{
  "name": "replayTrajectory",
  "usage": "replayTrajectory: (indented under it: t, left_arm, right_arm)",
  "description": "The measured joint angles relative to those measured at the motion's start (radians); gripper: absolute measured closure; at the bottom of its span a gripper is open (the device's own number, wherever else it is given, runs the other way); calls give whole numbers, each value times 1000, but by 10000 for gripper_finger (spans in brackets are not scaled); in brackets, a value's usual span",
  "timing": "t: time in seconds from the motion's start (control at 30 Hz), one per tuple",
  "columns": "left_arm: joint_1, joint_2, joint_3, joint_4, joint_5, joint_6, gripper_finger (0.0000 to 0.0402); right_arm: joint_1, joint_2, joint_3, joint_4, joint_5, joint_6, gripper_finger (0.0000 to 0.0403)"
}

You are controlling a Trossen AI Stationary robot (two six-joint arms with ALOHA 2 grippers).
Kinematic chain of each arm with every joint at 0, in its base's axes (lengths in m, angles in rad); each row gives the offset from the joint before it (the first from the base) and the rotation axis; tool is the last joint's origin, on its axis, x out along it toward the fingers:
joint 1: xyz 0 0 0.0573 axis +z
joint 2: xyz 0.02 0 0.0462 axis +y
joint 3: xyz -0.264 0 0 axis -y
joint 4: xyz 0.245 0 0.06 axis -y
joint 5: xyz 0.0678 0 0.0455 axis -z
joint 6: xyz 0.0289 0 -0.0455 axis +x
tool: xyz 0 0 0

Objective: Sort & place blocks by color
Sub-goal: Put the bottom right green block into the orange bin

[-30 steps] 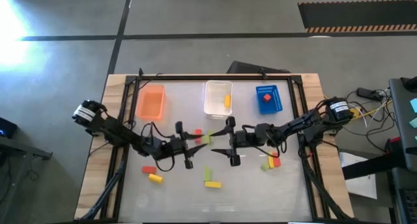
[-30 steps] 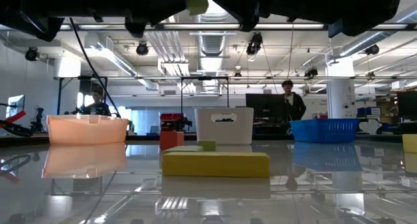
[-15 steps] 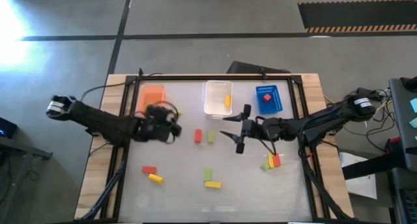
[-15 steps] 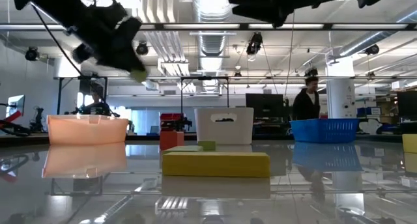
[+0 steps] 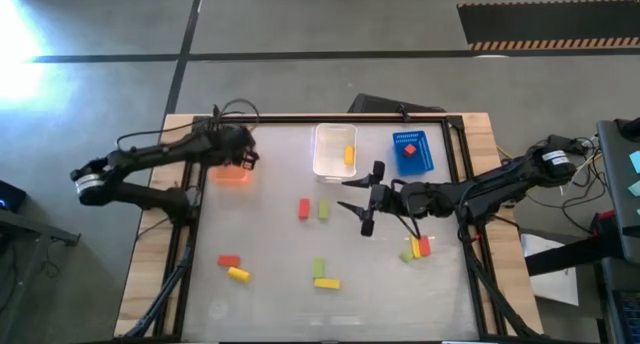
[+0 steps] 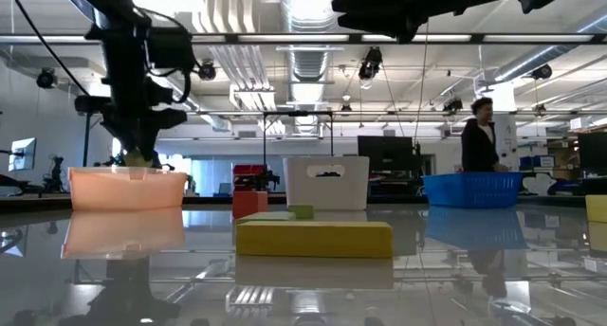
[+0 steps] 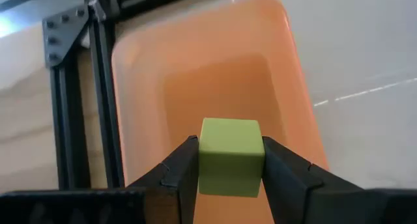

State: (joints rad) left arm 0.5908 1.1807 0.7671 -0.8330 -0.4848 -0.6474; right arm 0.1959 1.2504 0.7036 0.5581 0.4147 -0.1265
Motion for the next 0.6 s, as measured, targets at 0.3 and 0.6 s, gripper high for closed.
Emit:
replayTrajectory:
  t: [0.3,0.6]
  left_arm:
    - [211,185,83,18,61,165,284]
    - [208,236,83,17,57,174,180]
  right_arm:
    - [0,9,0,-2,7,3,172]
    - [0,9,0,-3,7,-1,172]
